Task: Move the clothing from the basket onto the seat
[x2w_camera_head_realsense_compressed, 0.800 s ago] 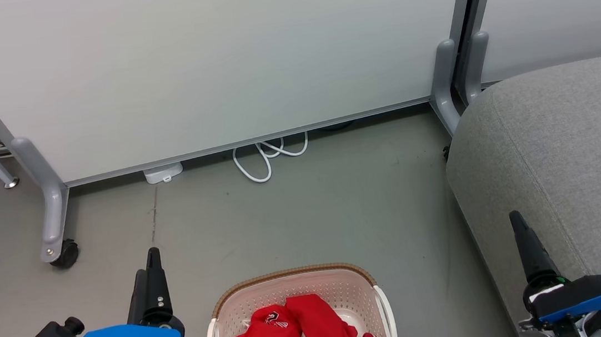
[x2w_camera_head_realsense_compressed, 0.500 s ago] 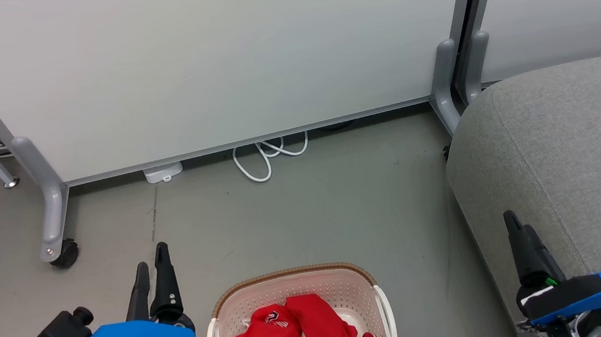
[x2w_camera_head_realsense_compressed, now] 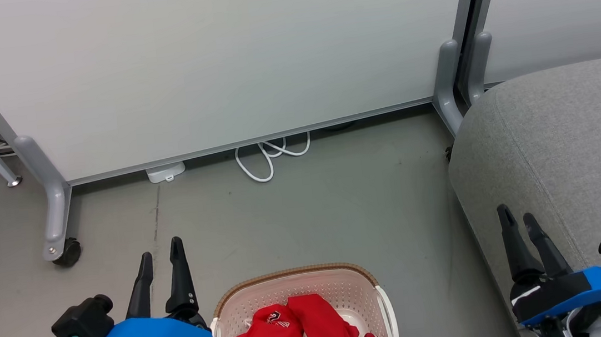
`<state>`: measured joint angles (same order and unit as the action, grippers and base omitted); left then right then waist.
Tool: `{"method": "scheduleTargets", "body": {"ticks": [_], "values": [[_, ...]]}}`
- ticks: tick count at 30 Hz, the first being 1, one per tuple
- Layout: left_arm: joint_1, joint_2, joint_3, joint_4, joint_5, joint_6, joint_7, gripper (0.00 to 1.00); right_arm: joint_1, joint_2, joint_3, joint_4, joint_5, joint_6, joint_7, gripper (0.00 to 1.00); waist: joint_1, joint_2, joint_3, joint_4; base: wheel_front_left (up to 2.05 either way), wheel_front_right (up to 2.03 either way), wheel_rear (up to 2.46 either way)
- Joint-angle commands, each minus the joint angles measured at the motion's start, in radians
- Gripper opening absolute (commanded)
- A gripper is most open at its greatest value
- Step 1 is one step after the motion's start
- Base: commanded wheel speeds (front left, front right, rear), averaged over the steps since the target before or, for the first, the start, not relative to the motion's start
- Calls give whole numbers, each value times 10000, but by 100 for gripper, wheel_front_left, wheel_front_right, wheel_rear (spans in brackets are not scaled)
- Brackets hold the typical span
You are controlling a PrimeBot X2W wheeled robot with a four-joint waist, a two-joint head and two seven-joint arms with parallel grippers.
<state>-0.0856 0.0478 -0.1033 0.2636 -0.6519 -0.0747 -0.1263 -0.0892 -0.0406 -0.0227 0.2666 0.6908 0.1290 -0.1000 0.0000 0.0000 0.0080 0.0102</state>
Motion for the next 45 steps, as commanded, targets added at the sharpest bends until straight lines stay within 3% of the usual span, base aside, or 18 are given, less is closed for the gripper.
{"method": "scheduleTargets", "body": {"ticks": [1,12,45], "values": [[-243,57,-29,-56,351,22,-114,100,-160,-85,4,-158,-365,16,-110,100,0,0,-7,7,0,0,0],[-183,57,-143,32,1614,68,-396,100,-53,-96,143,-378,-1896,19,-168,100,0,0,-42,73,0,0,0],[-230,33,-319,427,3964,96,-1087,100,93,-120,-17,-591,-4731,25,-433,100,0,0,0,182,0,0,0]]}}
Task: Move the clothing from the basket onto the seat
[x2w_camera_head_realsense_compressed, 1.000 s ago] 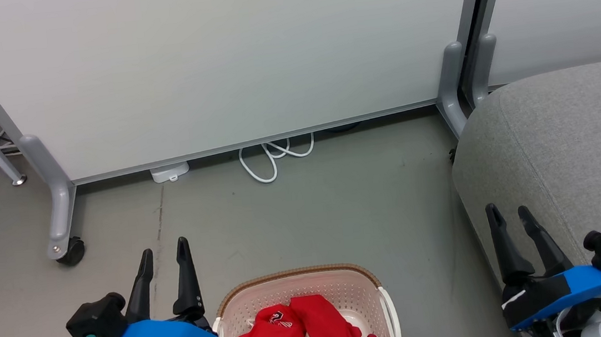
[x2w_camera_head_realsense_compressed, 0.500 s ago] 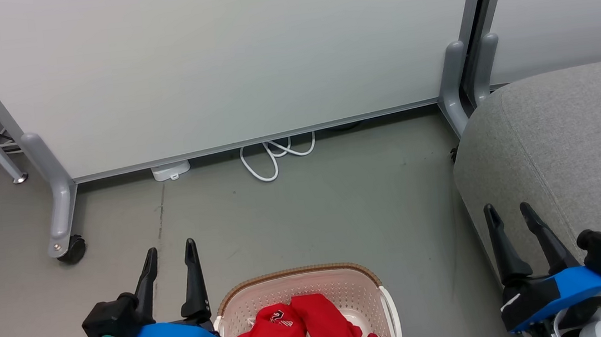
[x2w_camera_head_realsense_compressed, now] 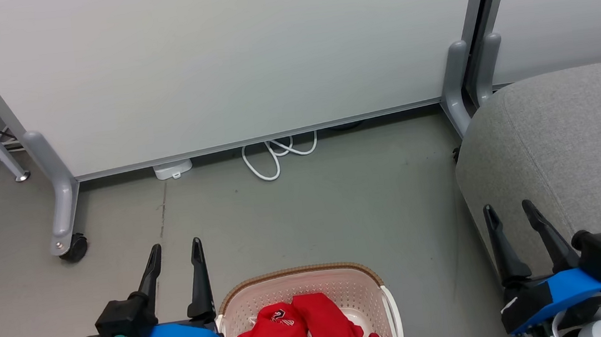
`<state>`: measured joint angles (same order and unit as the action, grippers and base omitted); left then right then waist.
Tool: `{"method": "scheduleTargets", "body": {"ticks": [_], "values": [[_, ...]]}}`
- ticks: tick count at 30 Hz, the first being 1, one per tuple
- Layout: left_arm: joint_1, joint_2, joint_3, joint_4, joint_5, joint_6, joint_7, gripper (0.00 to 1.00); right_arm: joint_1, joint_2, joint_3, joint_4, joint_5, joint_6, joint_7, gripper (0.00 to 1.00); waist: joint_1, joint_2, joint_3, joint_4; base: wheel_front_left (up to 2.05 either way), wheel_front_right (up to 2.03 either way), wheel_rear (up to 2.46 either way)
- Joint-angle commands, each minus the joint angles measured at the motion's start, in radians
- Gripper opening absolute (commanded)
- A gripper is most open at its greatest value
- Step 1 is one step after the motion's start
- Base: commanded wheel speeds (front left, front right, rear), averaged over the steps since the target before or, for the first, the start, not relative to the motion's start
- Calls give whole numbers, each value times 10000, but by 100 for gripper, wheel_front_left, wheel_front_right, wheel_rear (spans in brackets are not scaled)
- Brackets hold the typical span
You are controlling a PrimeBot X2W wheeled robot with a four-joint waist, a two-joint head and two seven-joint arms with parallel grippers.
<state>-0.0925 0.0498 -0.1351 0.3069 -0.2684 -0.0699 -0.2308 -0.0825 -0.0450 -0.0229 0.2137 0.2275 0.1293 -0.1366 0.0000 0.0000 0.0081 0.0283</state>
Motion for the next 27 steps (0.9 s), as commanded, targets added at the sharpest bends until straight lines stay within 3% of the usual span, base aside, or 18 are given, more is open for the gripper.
{"method": "scheduleTargets", "body": {"ticks": [1,17,27], "values": [[-161,14,-14,-1,201,51,-67,100,30,-77,-20,-69,-186,21,-83,100,0,0,-3,8,0,0,0],[-18,13,-206,-33,986,175,-357,100,156,-83,-70,-191,-1220,16,-321,100,0,0,-39,73,0,0,0],[-19,12,-228,-55,929,200,-359,100,139,-81,-76,-177,-1163,16,-290,100,0,0,4,78,0,0,0]]}}
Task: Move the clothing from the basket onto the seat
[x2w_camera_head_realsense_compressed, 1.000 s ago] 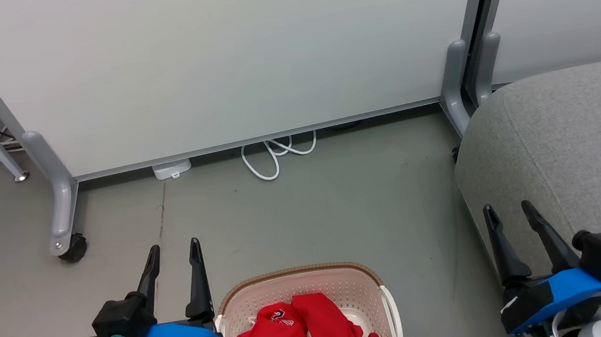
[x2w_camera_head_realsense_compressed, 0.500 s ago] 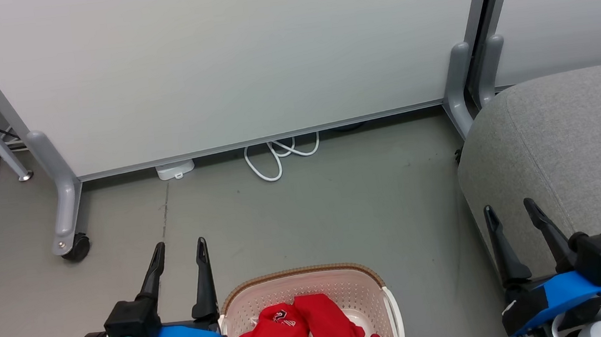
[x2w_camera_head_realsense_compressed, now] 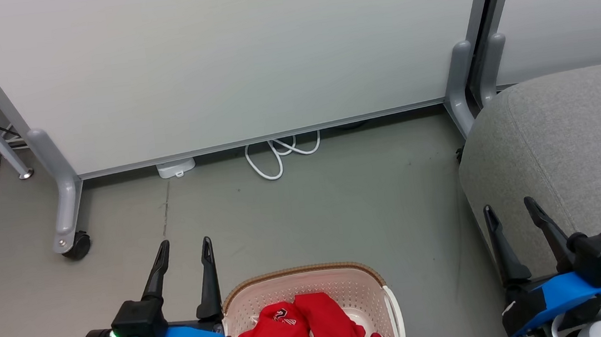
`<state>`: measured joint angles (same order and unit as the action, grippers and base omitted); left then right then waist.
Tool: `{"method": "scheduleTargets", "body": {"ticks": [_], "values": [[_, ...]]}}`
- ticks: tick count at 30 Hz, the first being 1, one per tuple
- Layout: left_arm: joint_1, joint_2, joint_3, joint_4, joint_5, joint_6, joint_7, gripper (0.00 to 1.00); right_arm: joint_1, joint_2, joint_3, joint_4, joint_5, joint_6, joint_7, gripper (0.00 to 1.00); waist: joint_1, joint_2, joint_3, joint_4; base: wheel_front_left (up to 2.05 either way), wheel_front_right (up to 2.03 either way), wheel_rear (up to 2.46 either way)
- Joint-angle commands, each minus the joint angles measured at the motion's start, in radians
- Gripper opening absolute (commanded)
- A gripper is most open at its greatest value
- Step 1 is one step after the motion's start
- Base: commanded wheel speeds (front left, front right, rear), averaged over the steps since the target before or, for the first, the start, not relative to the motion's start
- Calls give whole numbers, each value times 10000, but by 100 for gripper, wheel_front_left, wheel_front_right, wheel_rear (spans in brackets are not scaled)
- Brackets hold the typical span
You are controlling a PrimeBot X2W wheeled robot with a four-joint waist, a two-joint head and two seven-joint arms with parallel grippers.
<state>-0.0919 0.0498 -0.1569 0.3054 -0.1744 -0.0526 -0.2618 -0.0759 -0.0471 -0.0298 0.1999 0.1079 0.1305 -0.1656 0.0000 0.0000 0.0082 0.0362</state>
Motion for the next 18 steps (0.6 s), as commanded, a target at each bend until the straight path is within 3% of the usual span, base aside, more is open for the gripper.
{"method": "scheduleTargets", "body": {"ticks": [1,18], "values": [[-28,12,-9,-44,-12,29,-49,100,67,-60,-7,-40,36,4,-1,100,0,0,9,-1,0,0,0],[-341,11,-25,107,154,-79,-47,100,-348,-58,150,-256,93,4,-40,100,0,0,888,-140,0,0,0]]}}
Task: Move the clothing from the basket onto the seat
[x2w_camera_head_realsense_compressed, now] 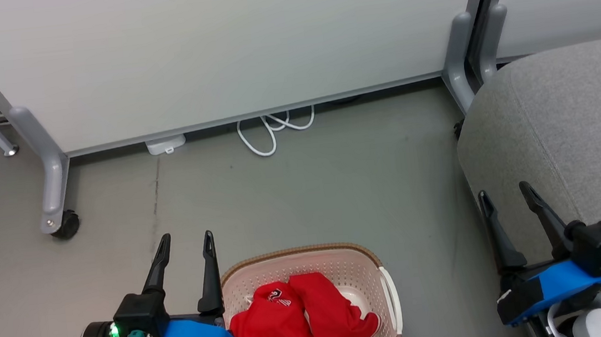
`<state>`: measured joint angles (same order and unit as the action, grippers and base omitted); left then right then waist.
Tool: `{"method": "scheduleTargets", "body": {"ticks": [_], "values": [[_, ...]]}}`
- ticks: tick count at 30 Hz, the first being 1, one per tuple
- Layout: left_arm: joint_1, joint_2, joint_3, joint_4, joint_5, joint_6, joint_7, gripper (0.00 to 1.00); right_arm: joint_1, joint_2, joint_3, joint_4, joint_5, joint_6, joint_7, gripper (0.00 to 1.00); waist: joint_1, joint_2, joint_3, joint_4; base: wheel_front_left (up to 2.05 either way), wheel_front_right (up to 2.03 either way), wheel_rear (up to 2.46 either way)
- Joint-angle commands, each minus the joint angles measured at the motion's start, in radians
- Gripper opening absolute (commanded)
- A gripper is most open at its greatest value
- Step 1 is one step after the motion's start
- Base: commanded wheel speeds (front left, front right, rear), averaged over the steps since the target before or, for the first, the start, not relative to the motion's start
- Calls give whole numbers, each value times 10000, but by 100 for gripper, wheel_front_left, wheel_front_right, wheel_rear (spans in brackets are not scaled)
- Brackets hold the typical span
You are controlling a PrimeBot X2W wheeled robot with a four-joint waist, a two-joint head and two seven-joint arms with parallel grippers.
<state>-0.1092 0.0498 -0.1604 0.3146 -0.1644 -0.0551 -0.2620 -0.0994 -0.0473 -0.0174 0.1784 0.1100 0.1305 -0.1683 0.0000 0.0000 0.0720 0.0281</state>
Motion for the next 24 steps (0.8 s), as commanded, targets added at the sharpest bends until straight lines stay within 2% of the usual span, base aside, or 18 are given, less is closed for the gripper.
{"method": "scheduleTargets", "body": {"ticks": [1,9,24], "values": [[-167,11,9,15,54,-54,-45,100,-113,-57,25,-41,72,4,-14,100,0,0,250,-59,0,0,0],[-937,19,-78,777,271,-233,-37,100,-875,-55,222,-363,-11,4,-111,100,0,0,1964,-387,0,0,0],[-3748,175,-552,4002,530,-482,-39,100,-2281,-49,711,-921,-187,4,-279,100,0,0,5214,-1337,0,0,0]]}}
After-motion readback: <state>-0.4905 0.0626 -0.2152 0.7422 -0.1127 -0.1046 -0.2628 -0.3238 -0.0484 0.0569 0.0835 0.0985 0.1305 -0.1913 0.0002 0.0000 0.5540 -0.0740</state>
